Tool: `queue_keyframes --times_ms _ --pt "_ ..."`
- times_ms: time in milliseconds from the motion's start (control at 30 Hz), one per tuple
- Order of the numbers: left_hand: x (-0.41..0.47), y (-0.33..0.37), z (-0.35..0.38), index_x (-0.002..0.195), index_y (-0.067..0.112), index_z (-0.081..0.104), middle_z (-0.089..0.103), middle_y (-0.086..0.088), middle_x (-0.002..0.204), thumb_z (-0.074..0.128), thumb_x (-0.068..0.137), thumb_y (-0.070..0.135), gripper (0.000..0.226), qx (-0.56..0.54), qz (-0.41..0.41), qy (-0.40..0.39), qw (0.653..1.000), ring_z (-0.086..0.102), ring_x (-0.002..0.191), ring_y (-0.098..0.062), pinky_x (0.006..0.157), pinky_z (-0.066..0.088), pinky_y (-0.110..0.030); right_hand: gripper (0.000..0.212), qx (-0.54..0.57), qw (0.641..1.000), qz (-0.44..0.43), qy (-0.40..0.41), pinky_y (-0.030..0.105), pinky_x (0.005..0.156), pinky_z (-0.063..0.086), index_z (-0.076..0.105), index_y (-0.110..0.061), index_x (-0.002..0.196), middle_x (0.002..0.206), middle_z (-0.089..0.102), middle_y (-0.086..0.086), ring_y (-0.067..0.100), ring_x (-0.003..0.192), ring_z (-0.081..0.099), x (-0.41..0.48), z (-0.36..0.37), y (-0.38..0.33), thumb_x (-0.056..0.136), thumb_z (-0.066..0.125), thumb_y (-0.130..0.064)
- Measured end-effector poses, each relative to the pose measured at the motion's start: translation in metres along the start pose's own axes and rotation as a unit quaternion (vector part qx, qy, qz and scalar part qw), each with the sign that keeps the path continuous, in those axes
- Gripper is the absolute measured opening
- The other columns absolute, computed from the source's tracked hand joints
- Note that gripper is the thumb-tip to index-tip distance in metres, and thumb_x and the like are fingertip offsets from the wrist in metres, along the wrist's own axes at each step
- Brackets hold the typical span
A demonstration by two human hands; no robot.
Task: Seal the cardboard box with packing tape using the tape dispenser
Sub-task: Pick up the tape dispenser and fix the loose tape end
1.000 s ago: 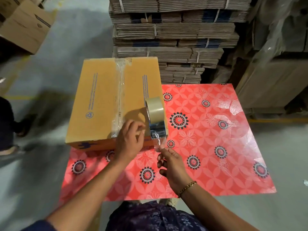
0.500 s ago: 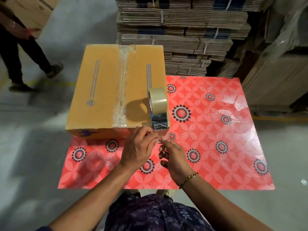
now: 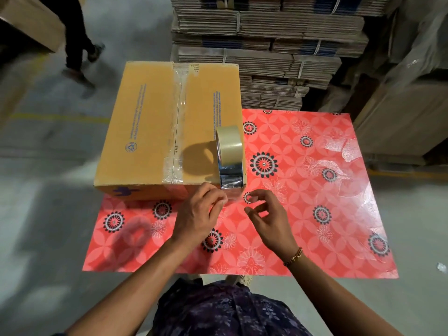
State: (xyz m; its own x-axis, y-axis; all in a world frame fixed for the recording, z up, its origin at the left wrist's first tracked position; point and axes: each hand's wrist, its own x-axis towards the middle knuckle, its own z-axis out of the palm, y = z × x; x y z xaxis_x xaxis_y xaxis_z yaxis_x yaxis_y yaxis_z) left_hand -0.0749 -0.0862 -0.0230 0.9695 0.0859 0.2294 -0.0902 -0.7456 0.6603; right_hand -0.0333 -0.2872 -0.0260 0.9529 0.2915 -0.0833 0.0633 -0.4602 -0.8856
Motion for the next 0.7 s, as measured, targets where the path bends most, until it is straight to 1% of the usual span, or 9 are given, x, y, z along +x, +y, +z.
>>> queue_keyframes --times_ms 100,133,200,267,333,467,567,633,700 --pt "0.0 0.001 0.0 0.098 0.02 0.067 0.06 0.008 0.098 0.065 0.096 0.024 0.006 -0.007 -0.001 -0.015 1.0 0.06 0.077 -0.007 0.058 0.054 -0.027 0.023 -0.04 0.997 -0.057 -0.037 0.037 0.066 0.056 0.06 -0.022 0.112 0.106 0.063 -0.01 0.012 0.08 0.065 0.014 0.0 0.001 0.092 0.071 -0.018" --pt "0.0 0.001 0.0 0.097 0.02 0.066 0.06 0.009 0.098 0.064 0.097 0.027 0.008 -0.011 -0.002 -0.019 1.0 0.06 0.077 -0.007 0.059 0.054 -0.029 0.021 -0.042 0.996 -0.068 -0.046 0.038 0.068 0.057 0.061 -0.021 0.112 0.103 0.064 -0.011 0.012 0.079 0.065 0.017 0.0 0.0 0.092 0.07 -0.018" --pt "0.001 -0.002 -0.001 0.096 0.019 0.066 0.06 0.009 0.097 0.062 0.097 0.029 0.01 -0.022 -0.004 -0.022 1.0 0.06 0.079 -0.007 0.062 0.055 -0.032 0.015 -0.043 0.993 -0.091 -0.058 0.031 0.069 0.056 0.064 -0.018 0.107 0.1 0.065 -0.011 0.008 0.08 0.064 0.023 0.0 -0.001 0.093 0.069 -0.019" --pt "0.001 -0.003 -0.002 0.095 0.019 0.066 0.061 0.01 0.096 0.064 0.096 0.027 0.008 -0.036 -0.009 -0.025 0.999 0.061 0.081 -0.007 0.066 0.056 -0.034 0.008 -0.045 0.991 -0.108 -0.061 0.019 0.07 0.051 0.067 -0.014 0.1 0.097 0.065 -0.01 0.002 0.082 0.062 0.027 -0.002 -0.001 0.094 0.069 -0.018" --pt "0.002 -0.005 -0.002 0.095 0.02 0.067 0.062 0.011 0.095 0.067 0.094 0.025 0.005 -0.052 -0.021 -0.029 0.998 0.062 0.083 -0.006 0.068 0.056 -0.034 0.006 -0.041 0.992 -0.105 -0.061 0.014 0.071 0.048 0.069 -0.014 0.098 0.097 0.066 -0.008 0.0 0.083 0.061 0.029 -0.005 0.0 0.093 0.07 -0.019" --pt "0.003 -0.007 -0.001 0.094 0.023 0.069 0.063 0.015 0.093 0.072 0.09 0.026 0.005 -0.075 -0.055 -0.04 0.995 0.063 0.083 -0.003 0.069 0.057 -0.033 0.006 -0.033 0.992 -0.095 -0.077 0.026 0.076 0.055 0.071 -0.016 0.097 0.1 0.068 -0.004 0.009 0.089 0.065 0.034 -0.01 0.002 0.093 0.072 -0.021" --pt "0.006 -0.003 -0.002 0.088 0.022 0.069 0.064 0.015 0.087 0.076 0.088 0.028 0.009 -0.101 -0.076 -0.042 0.991 0.064 0.078 -0.007 0.067 0.053 -0.022 0.003 -0.01 0.994 -0.059 -0.089 0.034 0.077 0.058 0.073 -0.019 0.093 0.101 0.072 -0.005 0.012 0.087 0.068 0.037 -0.012 0.0 0.091 0.073 -0.022" --pt "0.008 0.0 -0.002 0.084 0.02 0.07 0.067 0.011 0.083 0.077 0.086 0.028 0.012 -0.131 -0.11 -0.037 0.985 0.064 0.076 -0.009 0.064 0.049 -0.017 0.004 -0.001 0.995 -0.026 -0.093 0.038 0.074 0.058 0.074 -0.021 0.09 0.094 0.075 -0.008 0.014 0.082 0.07 0.039 -0.013 -0.003 0.09 0.074 -0.025" --pt "0.012 0.001 -0.001 0.081 0.02 0.07 0.071 0.004 0.082 0.078 0.086 0.029 0.013 -0.174 -0.16 -0.038 0.971 0.065 0.071 -0.009 0.061 0.052 -0.023 0.006 0.02 0.995 0.007 -0.1 0.042 0.067 0.057 0.075 -0.018 0.087 0.083 0.075 -0.003 0.024 0.074 0.069 0.04 -0.014 -0.006 0.088 0.075 -0.024"
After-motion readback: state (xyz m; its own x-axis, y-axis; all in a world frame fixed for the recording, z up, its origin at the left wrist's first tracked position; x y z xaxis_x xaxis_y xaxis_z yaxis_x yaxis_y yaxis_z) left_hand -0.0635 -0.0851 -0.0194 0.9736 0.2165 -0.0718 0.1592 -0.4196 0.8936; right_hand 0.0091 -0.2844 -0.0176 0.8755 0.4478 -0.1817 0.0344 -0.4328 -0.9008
